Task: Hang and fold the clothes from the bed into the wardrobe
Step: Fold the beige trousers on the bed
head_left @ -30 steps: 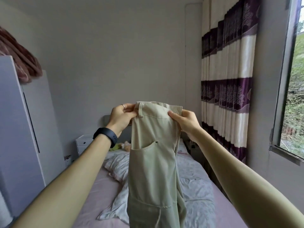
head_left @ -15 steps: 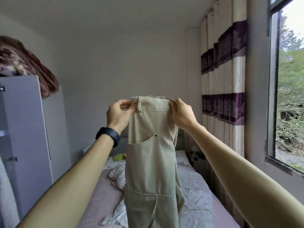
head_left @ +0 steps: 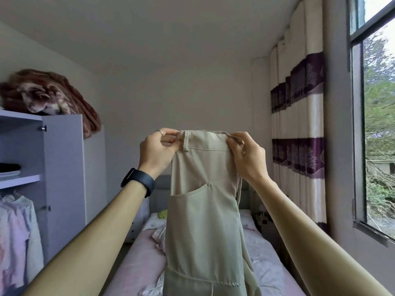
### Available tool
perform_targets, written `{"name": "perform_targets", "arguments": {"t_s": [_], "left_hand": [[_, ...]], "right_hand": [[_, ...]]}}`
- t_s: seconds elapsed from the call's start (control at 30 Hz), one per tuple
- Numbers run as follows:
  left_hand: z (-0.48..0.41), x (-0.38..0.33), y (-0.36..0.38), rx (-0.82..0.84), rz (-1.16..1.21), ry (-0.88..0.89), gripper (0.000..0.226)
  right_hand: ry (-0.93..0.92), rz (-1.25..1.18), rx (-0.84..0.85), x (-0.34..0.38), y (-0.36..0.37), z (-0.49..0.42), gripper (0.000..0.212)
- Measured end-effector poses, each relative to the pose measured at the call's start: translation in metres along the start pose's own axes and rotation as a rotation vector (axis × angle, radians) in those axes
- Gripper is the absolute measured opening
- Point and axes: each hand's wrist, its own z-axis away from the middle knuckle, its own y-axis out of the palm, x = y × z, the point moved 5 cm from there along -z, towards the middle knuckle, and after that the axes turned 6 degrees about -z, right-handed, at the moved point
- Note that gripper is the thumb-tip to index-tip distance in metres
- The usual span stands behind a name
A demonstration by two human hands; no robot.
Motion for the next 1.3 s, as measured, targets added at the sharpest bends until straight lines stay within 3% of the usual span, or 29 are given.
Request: {"name": "perform_targets", "arguments": {"t_s": [0.23, 0.5, 0.77, 1.0, 1.1, 1.3], "left_hand": [[0.005, 0.017, 0.009, -0.001, -0.049, -0.043, 0.014], [0.007, 0.084, 0.054, 0.05, -0.094, -0.065, 0.01], [0.005, 0.225, 0.138, 0.076, 0.061, -0.195, 0.011], [0.048, 0.376, 0.225, 0.272, 0.055, -0.379, 0.013], [0.075, 0.423, 0.256, 0.329, 0.019, -0.418, 0.018], [0.132, 0.5, 0.305, 0.487, -0.069, -0.486, 0.021]], "right_hand": [[0.001, 0.241, 0.235, -0.008, 0.014, 0.0, 0.025], [-0.089, 0.515, 0.284, -0.066, 0.049, 0.024, 0.02], [-0.001, 0.612, 0.362, -0.191, 0.136, 0.036, 0.02], [0.186, 0.69, 0.495, -0.316, 0.191, 0.118, 0.027], [0.186, 0.746, 0.641, -0.355, 0.209, 0.154, 0.039], [0.397, 0.737, 0.759, -0.432, 0.224, 0.236, 0.051]]}}
